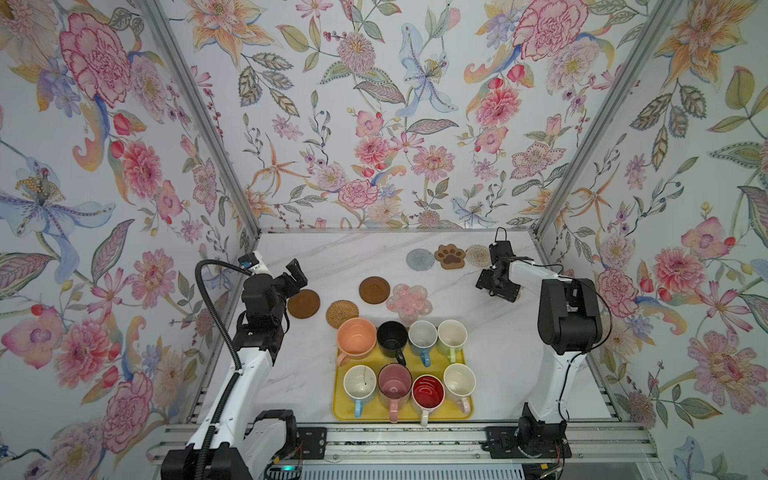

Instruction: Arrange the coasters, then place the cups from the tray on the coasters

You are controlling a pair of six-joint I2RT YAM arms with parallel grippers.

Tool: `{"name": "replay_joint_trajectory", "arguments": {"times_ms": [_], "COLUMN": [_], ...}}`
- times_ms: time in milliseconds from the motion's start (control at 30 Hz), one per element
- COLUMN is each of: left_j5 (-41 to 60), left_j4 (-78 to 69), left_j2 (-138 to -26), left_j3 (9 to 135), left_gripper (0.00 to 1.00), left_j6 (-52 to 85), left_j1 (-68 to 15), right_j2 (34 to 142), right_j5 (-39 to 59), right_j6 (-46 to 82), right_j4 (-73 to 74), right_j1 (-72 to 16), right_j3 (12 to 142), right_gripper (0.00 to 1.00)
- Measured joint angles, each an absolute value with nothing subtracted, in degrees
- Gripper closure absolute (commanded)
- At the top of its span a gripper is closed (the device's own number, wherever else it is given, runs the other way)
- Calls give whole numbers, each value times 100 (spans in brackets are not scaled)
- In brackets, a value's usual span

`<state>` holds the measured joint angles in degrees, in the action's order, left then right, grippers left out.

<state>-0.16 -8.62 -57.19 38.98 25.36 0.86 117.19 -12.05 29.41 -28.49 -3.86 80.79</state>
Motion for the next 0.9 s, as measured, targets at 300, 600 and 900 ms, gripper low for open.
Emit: {"name": "replay_joint_trajectory", "arguments": {"times_ms": [300, 600, 900], "left_j5": [-16, -16, -5], "left_j4": [-864, -864, -867], "left_j2": [-5719, -5708, -5688], "left_j3": [3898, 3898, 3896], "left_gripper": [1, 1, 1], "left_j6": [2536, 2539, 2539], "left_j1": [123, 163, 211], "right_j2": [11745, 12020, 12337], "right_j5": [-1125, -1208, -1175], "right_j6": [2947, 2917, 2762], "right_j4": [-2888, -2987, -3218], "right_j1": [-287, 91, 274], "right_j3": [8130, 8549, 9102], "right_gripper": [13, 13, 14]}}
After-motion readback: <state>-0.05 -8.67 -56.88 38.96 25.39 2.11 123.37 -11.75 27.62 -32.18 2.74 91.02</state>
